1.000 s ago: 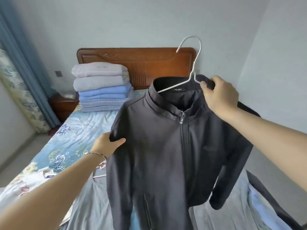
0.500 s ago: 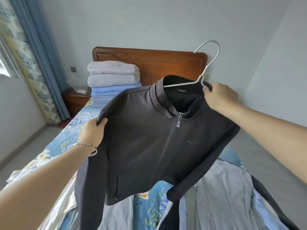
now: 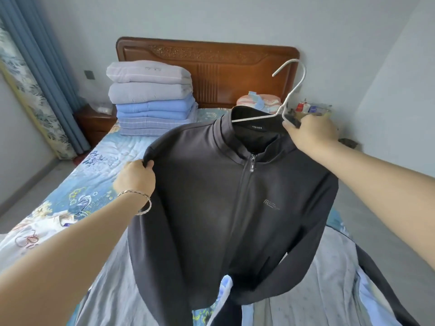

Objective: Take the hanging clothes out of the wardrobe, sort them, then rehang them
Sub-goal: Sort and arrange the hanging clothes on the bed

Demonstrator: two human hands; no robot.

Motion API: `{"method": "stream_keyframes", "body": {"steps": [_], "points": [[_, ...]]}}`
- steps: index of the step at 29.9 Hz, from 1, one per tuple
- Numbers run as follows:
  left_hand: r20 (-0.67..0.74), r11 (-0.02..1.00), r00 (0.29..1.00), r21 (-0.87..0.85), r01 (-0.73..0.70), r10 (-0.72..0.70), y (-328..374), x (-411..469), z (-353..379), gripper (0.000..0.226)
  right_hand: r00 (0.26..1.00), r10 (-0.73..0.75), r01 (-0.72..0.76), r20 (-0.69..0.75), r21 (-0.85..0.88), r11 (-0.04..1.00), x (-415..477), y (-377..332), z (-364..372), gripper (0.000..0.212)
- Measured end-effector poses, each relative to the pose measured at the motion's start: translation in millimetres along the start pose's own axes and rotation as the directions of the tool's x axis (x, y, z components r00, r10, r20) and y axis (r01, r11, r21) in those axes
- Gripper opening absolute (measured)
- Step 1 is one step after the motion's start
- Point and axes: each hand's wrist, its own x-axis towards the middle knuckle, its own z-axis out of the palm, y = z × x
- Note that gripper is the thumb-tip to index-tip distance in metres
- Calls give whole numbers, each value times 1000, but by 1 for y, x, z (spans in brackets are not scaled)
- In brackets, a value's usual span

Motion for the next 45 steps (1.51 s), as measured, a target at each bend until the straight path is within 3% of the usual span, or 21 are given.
{"method": "stream_keyframes", "body": {"steps": [3,6,9,11,15,19,21,25,29,32,33,35,38,41,43,45], "points": [[15,994,994,19,104,-104,10,21,44,44,997,12,-21,75,130,991,41,4,50,61],[86,968,967,-57,244,-238,11,46,87,39,967,51,-84,250,122,989,71,0,98,69],[182,926,935,-172,336,-305,7,75,129,29,843,169,-296,511,178,938,97,-8,140,63],[208,905,928,-238,353,-308,8,93,158,20,772,198,-457,604,310,834,114,-9,175,60],[173,824,912,-390,410,-372,9,134,225,29,798,276,-551,536,462,695,133,-13,258,54],[230,803,895,-398,444,-381,3,171,290,14,802,291,-577,522,548,606,153,-15,350,71],[257,774,898,-456,439,-357,-5,198,325,14,808,307,-577,504,566,589,166,-18,386,69],[234,818,924,-436,377,-301,-12,265,390,14,852,348,-523,392,613,592,207,-37,449,42],[261,855,951,-443,269,-165,-8,321,442,31,893,296,-450,340,648,614,247,-52,510,33],[378,857,924,-458,235,-51,-19,340,480,75,844,160,-464,512,546,698,247,-53,540,82],[423,881,906,-418,224,-30,-26,336,491,84,813,151,-471,562,483,738,237,-51,549,90],[508,933,862,-309,186,-4,-49,309,515,85,764,157,-473,626,378,796,204,-43,576,86],[653,980,756,-177,88,50,-92,227,537,72,653,143,-470,744,250,847,116,-24,611,55],[751,988,646,-61,-142,139,-117,138,527,51,557,56,-467,829,257,846,11,-5,610,30],[819,945,540,-8,-326,194,-125,91,515,39,489,-56,-393,871,277,877,-47,6,594,24],[916,868,380,84,-490,127,-123,52,501,41,375,-160,-292,913,280,915,-89,23,570,23]]}}
